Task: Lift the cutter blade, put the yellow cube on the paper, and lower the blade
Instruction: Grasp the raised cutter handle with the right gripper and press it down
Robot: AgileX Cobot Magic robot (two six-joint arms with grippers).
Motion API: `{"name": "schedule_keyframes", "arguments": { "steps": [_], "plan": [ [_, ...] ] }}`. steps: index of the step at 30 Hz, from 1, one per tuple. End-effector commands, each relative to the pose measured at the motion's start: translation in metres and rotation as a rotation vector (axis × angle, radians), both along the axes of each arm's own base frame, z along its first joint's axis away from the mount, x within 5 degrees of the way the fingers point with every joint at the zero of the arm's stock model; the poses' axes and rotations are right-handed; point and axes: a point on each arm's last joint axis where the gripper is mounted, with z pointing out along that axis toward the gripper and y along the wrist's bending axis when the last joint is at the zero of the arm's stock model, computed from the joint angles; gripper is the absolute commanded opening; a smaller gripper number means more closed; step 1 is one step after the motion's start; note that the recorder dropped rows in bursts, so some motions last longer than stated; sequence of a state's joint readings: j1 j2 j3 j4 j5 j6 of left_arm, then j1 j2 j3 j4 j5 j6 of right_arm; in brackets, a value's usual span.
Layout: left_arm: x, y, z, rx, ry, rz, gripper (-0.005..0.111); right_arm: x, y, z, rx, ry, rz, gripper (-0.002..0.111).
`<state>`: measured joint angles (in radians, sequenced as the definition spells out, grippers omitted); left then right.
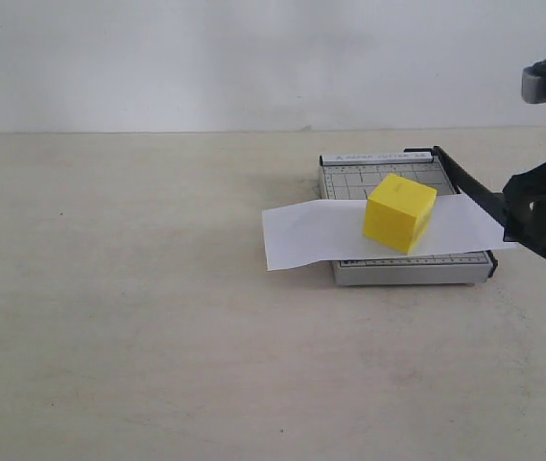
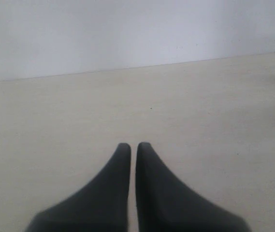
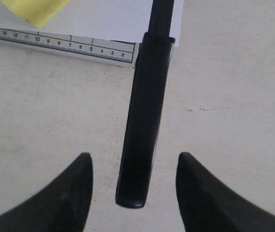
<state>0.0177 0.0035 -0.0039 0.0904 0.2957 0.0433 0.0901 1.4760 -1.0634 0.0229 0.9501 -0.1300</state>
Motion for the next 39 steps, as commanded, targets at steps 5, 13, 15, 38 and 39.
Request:
{"name": "schedule_keyframes", "arguments": {
  "steps": [5,13,15,38,39],
  "plan": [
    [0.0,0.0,-0.001,-0.002,-0.001,0.001,0.004,0.015,0.001,-0.017,-0.012,0.003,0.01,0.051],
    [0.0,0.0,-0.001,-0.002,-0.001,0.001,0.004,0.023,0.002,-0.03,-0.011,0.017,0.003,0.051],
    [0.0,0.0,-0.001,-0.002,-0.001,0.001,0.004,0.024,0.002,-0.033,-0.012,0.029,0.004,0.051],
    [0.0,0.0,-0.001,-0.002,-0.001,0.001,0.004,0.023,0.005,-0.062,0.025,-0.077,0.023,0.0],
    [0.0,0.0,-0.001,-0.002,-0.001,0.001,0.004,0.022,0.005,-0.066,0.024,-0.083,0.024,0.0]
  ]
}}
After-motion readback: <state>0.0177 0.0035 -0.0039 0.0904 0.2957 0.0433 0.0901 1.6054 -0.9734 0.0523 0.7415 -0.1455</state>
